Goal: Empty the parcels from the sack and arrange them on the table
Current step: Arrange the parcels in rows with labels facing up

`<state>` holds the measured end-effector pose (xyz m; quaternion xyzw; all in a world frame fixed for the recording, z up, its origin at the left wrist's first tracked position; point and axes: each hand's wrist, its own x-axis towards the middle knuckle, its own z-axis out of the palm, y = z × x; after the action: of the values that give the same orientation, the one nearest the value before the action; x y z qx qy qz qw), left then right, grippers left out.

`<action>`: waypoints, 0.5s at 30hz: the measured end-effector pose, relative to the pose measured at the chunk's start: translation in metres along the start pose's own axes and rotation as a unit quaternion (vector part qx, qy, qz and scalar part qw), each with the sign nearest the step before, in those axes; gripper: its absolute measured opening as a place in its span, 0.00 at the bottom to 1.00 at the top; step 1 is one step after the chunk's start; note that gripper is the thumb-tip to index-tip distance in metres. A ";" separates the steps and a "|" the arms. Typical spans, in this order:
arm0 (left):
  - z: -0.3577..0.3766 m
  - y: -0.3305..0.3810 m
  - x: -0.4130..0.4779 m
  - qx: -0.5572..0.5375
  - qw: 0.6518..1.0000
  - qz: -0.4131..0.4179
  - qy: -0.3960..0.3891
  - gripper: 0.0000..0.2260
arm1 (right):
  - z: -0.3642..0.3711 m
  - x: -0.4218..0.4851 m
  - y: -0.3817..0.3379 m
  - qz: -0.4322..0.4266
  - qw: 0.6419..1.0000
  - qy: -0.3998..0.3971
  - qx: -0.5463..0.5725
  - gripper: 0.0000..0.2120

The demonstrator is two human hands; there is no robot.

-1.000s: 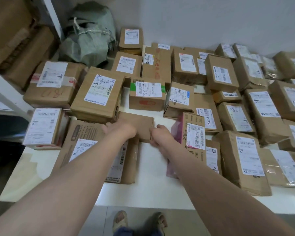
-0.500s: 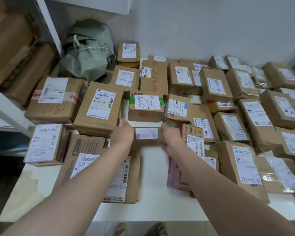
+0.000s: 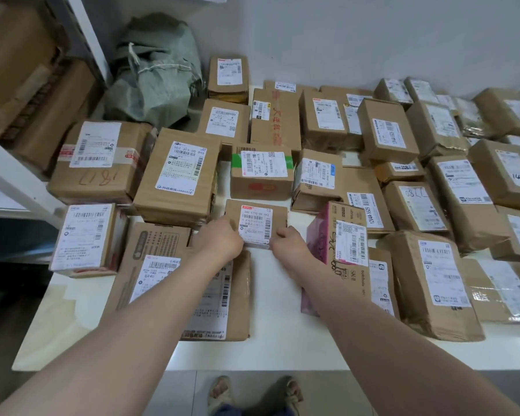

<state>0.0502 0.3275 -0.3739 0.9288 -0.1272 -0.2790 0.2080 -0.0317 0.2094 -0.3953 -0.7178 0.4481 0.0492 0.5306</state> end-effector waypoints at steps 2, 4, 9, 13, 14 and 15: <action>-0.002 -0.002 -0.011 0.017 0.998 0.017 0.059 0.16 | -0.002 -0.007 -0.004 -0.014 0.999 0.019 -0.034 0.11; -0.008 -0.003 -0.029 0.037 0.994 -0.004 0.106 0.24 | -0.003 -0.015 -0.008 -0.037 0.993 0.033 -0.106 0.13; -0.017 -0.019 -0.053 0.018 0.986 -0.164 -0.009 0.55 | -0.016 -0.044 -0.015 -0.208 0.923 0.171 -0.273 0.18; -0.006 -0.023 -0.061 -0.055 0.983 -0.172 -0.029 0.53 | -0.035 -0.065 -0.014 -0.182 0.875 0.260 -0.365 0.24; -0.001 -0.019 -0.064 -0.062 0.983 -0.170 -0.022 0.52 | -0.038 -0.069 -0.012 -0.148 0.867 0.255 -0.401 0.27; 0.004 -0.014 -0.066 -0.069 0.984 -0.163 -0.016 0.51 | -0.041 -0.073 -0.008 -0.118 0.861 0.242 -0.432 0.29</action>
<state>-0.0039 0.3619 -0.3526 0.9158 0.0418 -0.3325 0.2213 -0.0857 0.2194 -0.3319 -0.9117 0.4086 -0.0004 0.0439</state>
